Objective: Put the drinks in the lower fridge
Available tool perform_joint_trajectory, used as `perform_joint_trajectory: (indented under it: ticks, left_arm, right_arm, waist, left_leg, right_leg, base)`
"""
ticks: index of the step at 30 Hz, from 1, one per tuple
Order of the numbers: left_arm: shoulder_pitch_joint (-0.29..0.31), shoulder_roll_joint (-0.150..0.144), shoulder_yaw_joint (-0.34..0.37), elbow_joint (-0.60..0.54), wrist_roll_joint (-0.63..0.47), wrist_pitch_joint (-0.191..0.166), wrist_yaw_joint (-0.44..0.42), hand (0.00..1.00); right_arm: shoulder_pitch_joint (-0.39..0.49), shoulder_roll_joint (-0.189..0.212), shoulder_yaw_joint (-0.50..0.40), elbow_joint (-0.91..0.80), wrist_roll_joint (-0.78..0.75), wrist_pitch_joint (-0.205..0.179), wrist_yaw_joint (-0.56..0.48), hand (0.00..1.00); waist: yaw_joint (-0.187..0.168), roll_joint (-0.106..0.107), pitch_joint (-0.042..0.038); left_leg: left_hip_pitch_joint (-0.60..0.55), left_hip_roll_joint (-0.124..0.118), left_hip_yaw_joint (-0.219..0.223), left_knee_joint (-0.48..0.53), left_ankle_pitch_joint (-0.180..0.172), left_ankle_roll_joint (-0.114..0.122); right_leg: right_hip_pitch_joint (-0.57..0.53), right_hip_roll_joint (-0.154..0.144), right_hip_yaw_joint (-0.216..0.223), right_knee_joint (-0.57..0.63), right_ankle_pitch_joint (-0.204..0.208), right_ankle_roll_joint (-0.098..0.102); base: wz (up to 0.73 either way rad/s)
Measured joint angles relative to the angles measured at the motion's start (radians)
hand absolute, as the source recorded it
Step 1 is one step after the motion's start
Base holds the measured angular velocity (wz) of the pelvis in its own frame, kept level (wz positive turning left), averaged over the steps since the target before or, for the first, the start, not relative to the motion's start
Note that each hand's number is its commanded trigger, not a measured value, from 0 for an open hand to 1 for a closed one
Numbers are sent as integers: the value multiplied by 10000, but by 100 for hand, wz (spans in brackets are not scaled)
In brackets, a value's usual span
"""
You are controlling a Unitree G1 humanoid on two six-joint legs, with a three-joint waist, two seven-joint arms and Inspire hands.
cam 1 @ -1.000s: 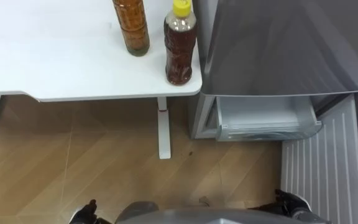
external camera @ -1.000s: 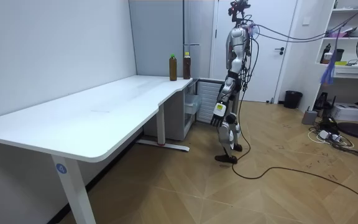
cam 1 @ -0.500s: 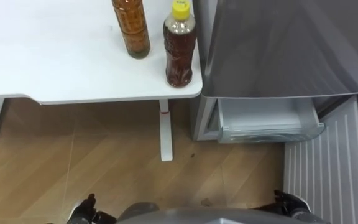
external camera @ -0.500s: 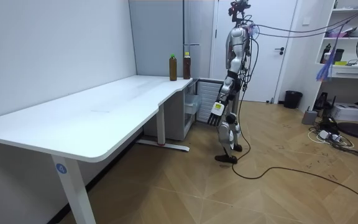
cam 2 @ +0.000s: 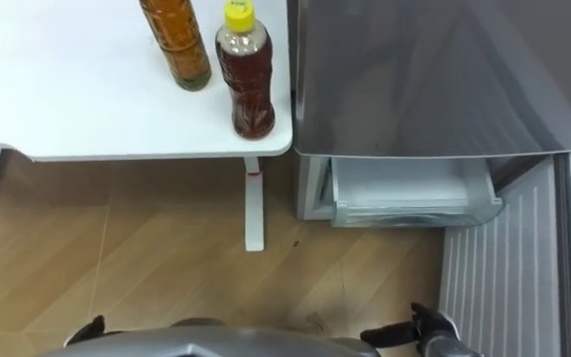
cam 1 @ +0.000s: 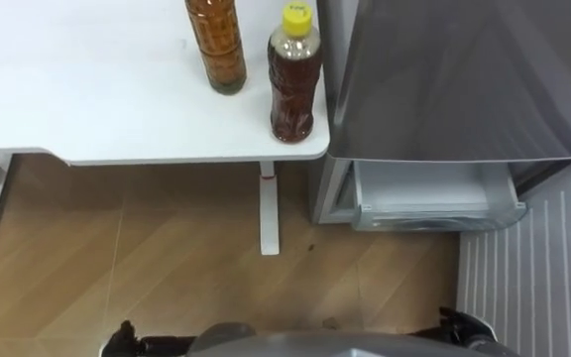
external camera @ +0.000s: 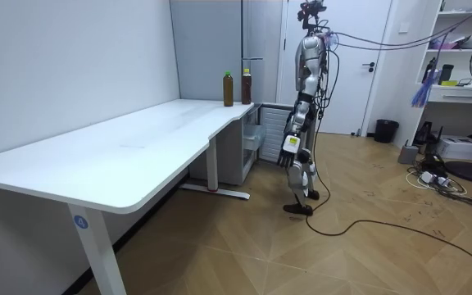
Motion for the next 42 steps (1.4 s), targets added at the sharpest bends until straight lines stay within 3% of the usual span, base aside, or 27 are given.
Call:
perform_joint_trajectory:
  ticks: [2, 7, 10, 13, 16, 20, 21, 22, 24, 28, 31, 38, 42]
  left_arm:
    - [-44, -8, 33, -6, -776, -60, 395, 0]
    - [-73, -53, 1407, -165, -2561, -515, 1578, 0]
    - [-6, -43, 1739, -554, -2915, -774, 2272, 0]
    - [-17, -39, 1730, -1230, -3632, -915, 2842, 0]
    - [-80, -10, 1714, -2092, -4073, -1464, 3412, 0]
    - [-103, -23, 1719, -3770, -4052, -1555, 4148, 0]
    - [-129, -20, 1714, -4319, -3964, -1806, 4369, 0]
    - [-179, -18, 1707, -4773, -3695, -2006, 4590, 0]
    - [-151, -48, 1673, -5905, -2929, -2070, 4844, 0]
    - [-131, -41, 1580, -8538, -1574, -2394, 5203, 0]
    - [-198, -22, 1367, -9880, -1489, -2483, 5291, 0]
    - [-278, 2, 885, -12656, -643, -2484, 4467, 0]
    - [-674, 315, 485, -13692, -270, -2475, 3718, 0]
  right_arm:
    - [2, -4, 10, 143, 197, 1, -73, 0]
    - [21, 27, -110, 330, 180, -3, -76, 0]
    - [71, 20, -109, 333, 39, -118, -88, 0]
    - [102, 20, -94, 267, -6, -212, -99, 0]
    - [-1, 15, -86, 246, -386, -426, -87, 0]
    - [73, 57, -90, 77, -477, -575, -86, 0]
    - [104, 48, -104, -45, -513, -692, -97, 0]
    - [86, 48, -151, -91, -557, -833, -80, 0]
    - [113, 65, -205, -155, -729, -1041, -27, 0]
    - [166, 70, -241, -146, -848, -1171, 53, 0]
    - [240, 73, -267, -132, -878, -1202, 51, 0]
    - [141, 45, -403, -31, -836, -1347, 365, 0]
    - [109, 39, -401, 240, -863, -1365, 345, 0]
  waist:
    - [81, -29, 6]
    - [338, -90, 13]
    - [517, -113, 12]
    - [627, -111, 8]
    - [722, -88, -3]
    - [715, -77, -11]
    - [710, -49, -26]
    - [693, -51, -63]
    - [703, -24, -67]
    - [664, -46, -88]
    - [597, -24, -76]
    - [557, -100, -16]
    - [487, -59, 15]
  left_leg:
    - [160, -58, -61, -124, 47, 1]
    - [387, -77, -23, -288, 68, 7]
    - [411, -73, 25, -318, 69, 8]
    - [396, -93, -23, -305, 70, 8]
    - [404, -84, -79, -329, 72, 11]
    - [381, -85, -89, -300, 74, 9]
    - [378, -77, -80, -292, 78, 9]
    - [374, -81, -83, -296, 88, 11]
    - [340, -88, -90, -317, 102, 9]
    - [421, -95, -121, -495, 167, 13]
    - [511, -217, -250, -723, 292, 30]
    - [503, -234, -211, -1023, 425, 40]
    - [550, -219, -402, -1058, 429, 45]
  right_leg:
    - [126, -43, 2, -1, -2, 3]
    - [275, -88, -80, 36, -2, 3]
    - [253, -104, -75, 31, -2, 3]
    - [260, -106, -64, 31, -1, 3]
    - [241, -102, -8, 28, -2, 4]
    - [194, -93, -86, 25, 0, 4]
    - [124, -96, -83, 25, 0, 4]
    - [111, -103, -44, 37, 0, 4]
    - [90, -108, -9, 36, 0, 4]
    - [100, -138, -13, 17, 0, 4]
    - [106, -187, -19, 30, 0, 4]
    - [-33, -247, -36, 28, 0, 4]
    - [-57, -258, -139, 115, 0, 4]
  base:
    - [11]
    - [0]
    - [-4]
    - [4]
    - [-2]
    - [3]
    - [-5]
    - [-6]
    - [-2]
    - [0]
    - [8]
    - [3]
    - [9]
